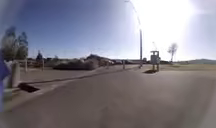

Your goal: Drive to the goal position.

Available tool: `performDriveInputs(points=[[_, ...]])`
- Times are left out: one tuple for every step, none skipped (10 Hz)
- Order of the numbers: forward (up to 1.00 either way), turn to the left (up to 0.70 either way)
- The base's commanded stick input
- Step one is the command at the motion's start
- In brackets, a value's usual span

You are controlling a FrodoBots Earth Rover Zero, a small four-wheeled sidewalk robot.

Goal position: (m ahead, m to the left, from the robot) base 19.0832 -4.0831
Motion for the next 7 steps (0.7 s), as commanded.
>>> performDriveInputs(points=[[1.00, 0.00], [1.00, 0.00], [1.00, 0.00], [1.00, 0.00], [1.00, 0.00], [1.00, 0.00], [1.00, 0.00]])
